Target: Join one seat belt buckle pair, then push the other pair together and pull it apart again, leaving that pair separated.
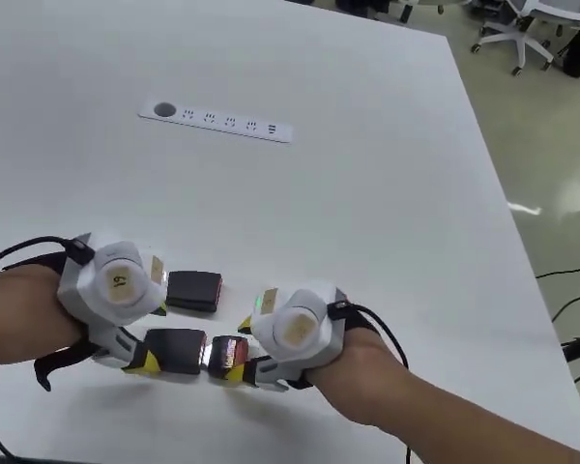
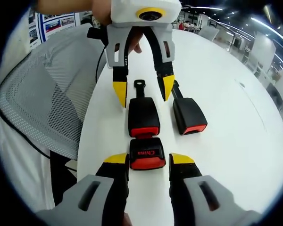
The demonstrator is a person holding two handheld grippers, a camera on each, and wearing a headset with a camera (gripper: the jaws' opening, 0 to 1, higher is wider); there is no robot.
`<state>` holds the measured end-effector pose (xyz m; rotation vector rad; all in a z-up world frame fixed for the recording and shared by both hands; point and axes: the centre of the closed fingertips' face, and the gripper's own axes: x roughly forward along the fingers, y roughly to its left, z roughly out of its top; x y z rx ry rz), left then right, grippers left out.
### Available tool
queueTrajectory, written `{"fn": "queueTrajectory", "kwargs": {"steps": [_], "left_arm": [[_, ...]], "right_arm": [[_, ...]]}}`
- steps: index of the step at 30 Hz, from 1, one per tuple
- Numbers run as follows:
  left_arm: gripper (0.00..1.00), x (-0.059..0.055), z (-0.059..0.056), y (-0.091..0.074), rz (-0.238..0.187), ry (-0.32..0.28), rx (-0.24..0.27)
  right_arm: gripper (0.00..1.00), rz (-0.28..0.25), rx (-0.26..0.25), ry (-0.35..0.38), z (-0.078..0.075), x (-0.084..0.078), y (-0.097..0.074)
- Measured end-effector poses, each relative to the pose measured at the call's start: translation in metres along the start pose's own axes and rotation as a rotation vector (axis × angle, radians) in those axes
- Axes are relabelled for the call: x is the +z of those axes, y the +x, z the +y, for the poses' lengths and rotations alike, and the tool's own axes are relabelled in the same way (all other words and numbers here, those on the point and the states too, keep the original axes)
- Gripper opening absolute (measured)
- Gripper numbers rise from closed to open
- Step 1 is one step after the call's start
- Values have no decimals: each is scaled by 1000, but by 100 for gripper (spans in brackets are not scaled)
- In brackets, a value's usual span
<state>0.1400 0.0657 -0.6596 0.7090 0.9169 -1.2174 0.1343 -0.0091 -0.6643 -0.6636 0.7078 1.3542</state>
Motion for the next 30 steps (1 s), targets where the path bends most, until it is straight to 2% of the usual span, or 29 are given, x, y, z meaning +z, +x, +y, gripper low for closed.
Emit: {"fn": "queueTrajectory", "kwargs": {"steps": [3,8,12,17,18,23,30], "left_arm": [[44,11,8,-6,-25,4,22],[44,19,23,-5,-34,-7,33],[45,21,39,-2,-37,-11,40],[45,22,53,4,-32,-6,37],[45,24,52,4,-27,-3,33],[45,20,67,14,-18,-7,25],[44,16,76,26,-2,-13,-2]], "right_arm": [[31,-14,-7,4,-3,5,-11],[32,-14,-35,0,-21,0,-23],[33,11,-63,0,-45,-16,-33],[34,46,-86,-10,-64,-36,-45],[34,56,-89,-13,-68,-41,-47],[36,75,-86,8,-77,-58,-55],[36,120,-80,19,-86,-86,-60]]}}
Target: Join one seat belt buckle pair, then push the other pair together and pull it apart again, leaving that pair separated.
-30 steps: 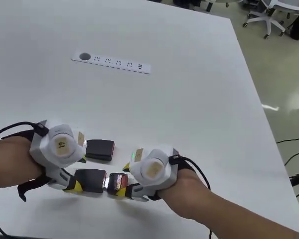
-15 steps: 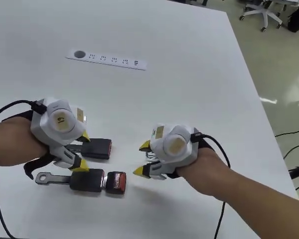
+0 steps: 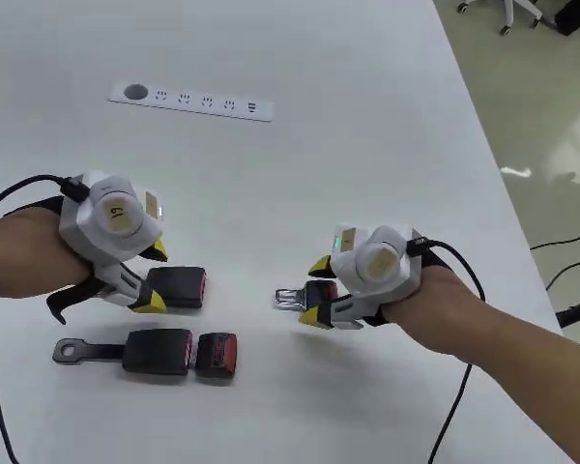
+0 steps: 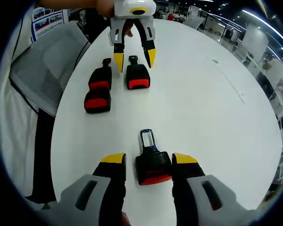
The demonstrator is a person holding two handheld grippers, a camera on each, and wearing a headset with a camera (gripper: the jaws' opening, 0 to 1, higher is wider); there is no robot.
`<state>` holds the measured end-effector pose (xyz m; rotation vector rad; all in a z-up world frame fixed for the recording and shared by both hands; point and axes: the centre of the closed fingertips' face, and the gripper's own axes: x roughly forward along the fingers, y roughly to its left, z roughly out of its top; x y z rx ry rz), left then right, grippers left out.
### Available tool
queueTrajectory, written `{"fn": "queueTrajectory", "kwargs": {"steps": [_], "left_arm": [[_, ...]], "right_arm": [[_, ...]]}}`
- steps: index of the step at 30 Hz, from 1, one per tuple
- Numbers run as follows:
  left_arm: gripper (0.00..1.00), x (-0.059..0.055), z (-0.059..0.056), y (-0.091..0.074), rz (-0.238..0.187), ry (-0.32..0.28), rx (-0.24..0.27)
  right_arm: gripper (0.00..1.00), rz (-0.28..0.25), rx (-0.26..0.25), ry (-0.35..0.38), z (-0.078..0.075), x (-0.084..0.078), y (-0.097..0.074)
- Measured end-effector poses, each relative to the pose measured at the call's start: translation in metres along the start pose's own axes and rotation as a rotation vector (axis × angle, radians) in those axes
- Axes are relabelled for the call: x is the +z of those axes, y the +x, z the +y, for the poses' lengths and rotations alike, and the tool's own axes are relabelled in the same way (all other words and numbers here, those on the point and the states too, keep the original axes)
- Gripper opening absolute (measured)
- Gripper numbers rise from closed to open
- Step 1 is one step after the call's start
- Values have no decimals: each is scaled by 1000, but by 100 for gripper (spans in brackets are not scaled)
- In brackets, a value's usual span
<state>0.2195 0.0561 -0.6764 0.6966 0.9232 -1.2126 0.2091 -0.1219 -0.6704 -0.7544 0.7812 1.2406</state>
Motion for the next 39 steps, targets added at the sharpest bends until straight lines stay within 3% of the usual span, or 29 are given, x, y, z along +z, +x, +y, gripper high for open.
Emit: {"fn": "queueTrajectory", "kwargs": {"steps": [3,9,12,14,18,26,39], "left_arm": [[43,0,1,5,6,6,-14],[41,-1,-9,13,18,51,-65],[39,-8,-7,15,56,92,-56],[37,-4,-6,13,41,86,-48],[36,-4,-5,14,41,104,-50],[34,1,-13,12,54,138,-58],[34,2,-11,13,69,152,-68]], "right_arm": [[36,5,14,8,-3,-7,0],[36,37,38,-2,-4,-20,6],[36,69,45,-24,-3,-26,8],[35,75,53,-26,-2,-27,11],[33,61,68,-8,-1,-25,11],[33,27,100,2,-4,-29,15],[33,46,108,-31,-3,-23,13]]}}
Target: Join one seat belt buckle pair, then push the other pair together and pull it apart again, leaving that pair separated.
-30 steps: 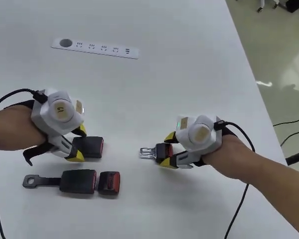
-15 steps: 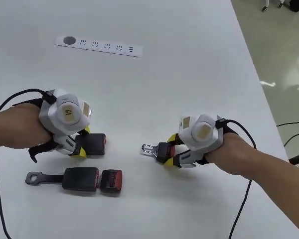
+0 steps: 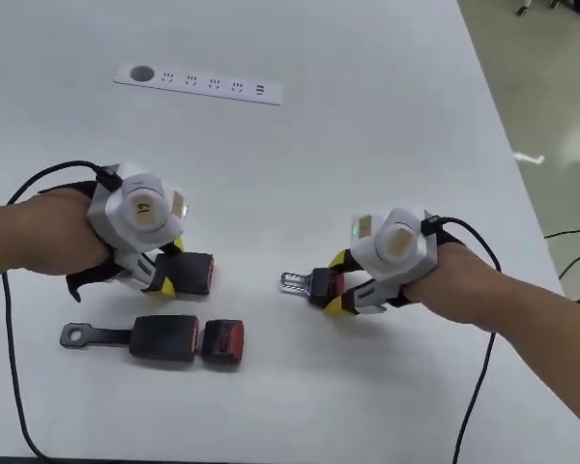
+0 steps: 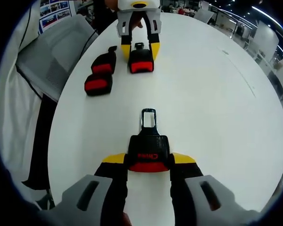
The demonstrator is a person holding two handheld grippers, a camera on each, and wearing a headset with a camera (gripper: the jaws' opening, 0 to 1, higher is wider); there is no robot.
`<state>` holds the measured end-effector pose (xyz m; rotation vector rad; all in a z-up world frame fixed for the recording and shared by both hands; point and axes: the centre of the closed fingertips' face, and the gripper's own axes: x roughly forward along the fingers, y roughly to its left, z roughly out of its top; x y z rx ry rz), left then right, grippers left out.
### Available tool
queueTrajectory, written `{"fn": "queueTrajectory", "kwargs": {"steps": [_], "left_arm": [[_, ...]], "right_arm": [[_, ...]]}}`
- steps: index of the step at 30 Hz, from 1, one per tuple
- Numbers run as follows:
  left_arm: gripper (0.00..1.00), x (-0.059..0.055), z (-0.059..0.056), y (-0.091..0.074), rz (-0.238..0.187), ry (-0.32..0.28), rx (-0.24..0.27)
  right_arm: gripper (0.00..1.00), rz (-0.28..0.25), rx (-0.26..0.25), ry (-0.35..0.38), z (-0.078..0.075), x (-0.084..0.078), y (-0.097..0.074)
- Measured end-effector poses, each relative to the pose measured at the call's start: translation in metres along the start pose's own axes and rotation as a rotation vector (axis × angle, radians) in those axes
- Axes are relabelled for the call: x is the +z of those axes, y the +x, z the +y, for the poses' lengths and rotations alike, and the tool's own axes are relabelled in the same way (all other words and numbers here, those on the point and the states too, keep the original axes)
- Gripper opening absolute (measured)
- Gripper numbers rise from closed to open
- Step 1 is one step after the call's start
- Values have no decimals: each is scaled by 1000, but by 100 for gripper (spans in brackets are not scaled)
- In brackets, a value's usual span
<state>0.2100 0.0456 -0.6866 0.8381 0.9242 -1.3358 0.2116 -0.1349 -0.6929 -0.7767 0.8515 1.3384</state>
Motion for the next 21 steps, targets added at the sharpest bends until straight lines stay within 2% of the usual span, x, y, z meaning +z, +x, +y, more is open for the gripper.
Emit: {"fn": "queueTrajectory", "kwargs": {"steps": [6,12,17,21], "left_arm": [[34,1,-1,-1,6,6,-5],[34,0,1,-1,-2,3,-3],[34,0,0,-1,-29,3,-7],[34,1,0,-1,-19,11,-10]], "right_arm": [[33,-12,3,-22,2,13,9],[33,-28,11,-26,10,37,20],[33,-27,7,-37,12,55,29],[33,-32,8,-39,15,67,33]]}}
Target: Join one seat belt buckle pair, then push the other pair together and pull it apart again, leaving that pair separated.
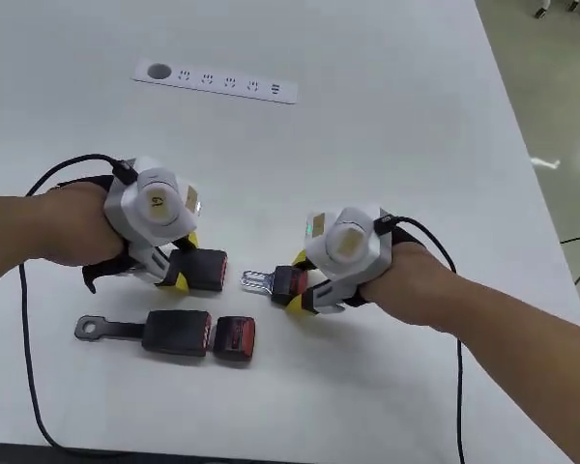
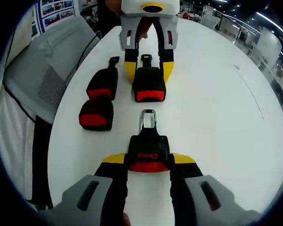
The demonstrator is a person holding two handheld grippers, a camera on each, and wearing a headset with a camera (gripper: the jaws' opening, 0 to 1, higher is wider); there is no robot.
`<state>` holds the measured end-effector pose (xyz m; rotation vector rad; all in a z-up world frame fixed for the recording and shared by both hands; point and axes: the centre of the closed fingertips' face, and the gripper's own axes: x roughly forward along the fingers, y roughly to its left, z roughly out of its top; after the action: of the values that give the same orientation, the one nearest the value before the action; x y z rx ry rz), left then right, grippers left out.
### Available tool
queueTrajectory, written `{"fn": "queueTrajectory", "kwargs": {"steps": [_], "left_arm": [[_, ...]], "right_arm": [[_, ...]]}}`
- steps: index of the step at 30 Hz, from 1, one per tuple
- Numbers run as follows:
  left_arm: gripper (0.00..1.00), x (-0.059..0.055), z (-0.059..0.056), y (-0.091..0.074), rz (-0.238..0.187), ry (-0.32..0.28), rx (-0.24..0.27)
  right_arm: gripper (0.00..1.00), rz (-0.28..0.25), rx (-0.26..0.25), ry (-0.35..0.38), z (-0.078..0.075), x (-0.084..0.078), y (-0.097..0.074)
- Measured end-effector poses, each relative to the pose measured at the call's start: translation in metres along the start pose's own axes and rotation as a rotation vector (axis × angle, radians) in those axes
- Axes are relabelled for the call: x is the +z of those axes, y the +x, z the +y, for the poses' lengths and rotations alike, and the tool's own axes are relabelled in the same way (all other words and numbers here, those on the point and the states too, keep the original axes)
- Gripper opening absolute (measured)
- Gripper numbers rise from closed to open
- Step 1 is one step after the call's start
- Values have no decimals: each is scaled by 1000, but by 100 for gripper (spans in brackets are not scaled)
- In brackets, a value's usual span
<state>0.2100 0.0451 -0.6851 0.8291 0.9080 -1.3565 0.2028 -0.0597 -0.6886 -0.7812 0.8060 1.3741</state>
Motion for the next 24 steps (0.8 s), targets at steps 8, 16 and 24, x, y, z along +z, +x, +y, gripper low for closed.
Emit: {"fn": "queueTrajectory", "kwargs": {"steps": [8,16,24], "left_arm": [[34,-2,1,1,5,-6,1],[34,-3,2,2,14,-5,0],[33,-1,0,0,16,4,-2]], "right_arm": [[32,33,2,-20,1,15,14],[32,27,-14,-17,-4,19,12],[32,-1,-6,-20,-5,28,20]]}}
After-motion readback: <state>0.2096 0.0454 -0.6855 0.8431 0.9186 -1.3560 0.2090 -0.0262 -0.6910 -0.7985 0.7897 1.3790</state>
